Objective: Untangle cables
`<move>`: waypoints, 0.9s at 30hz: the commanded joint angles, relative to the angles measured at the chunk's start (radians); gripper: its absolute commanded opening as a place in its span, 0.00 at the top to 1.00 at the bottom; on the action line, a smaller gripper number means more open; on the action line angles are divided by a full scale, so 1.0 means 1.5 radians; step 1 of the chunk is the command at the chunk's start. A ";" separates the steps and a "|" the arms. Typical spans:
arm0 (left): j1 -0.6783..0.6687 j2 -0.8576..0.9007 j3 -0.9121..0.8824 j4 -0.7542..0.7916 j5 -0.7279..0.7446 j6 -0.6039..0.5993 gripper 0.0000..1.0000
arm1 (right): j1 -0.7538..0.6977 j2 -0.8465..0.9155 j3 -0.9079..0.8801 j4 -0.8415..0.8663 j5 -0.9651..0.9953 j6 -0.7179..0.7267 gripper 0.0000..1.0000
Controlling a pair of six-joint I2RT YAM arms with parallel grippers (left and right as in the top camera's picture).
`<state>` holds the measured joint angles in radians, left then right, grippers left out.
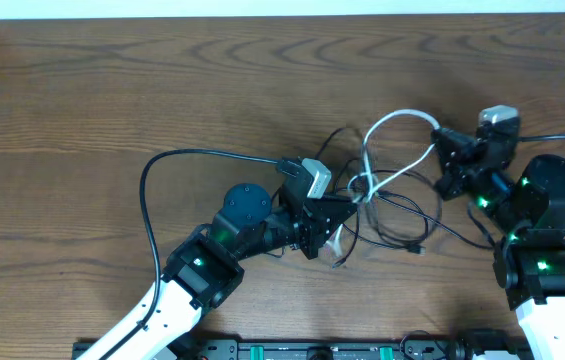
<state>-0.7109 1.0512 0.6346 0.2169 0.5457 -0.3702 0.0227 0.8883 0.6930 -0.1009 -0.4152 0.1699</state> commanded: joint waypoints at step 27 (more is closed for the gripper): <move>-0.002 0.067 0.008 0.018 -0.063 -0.004 0.45 | -0.003 0.000 0.010 0.005 -0.226 -0.074 0.99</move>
<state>-0.7109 1.1202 0.6346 0.2302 0.4694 -0.3752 0.0227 0.8883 0.6930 -0.0929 -0.6403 0.0635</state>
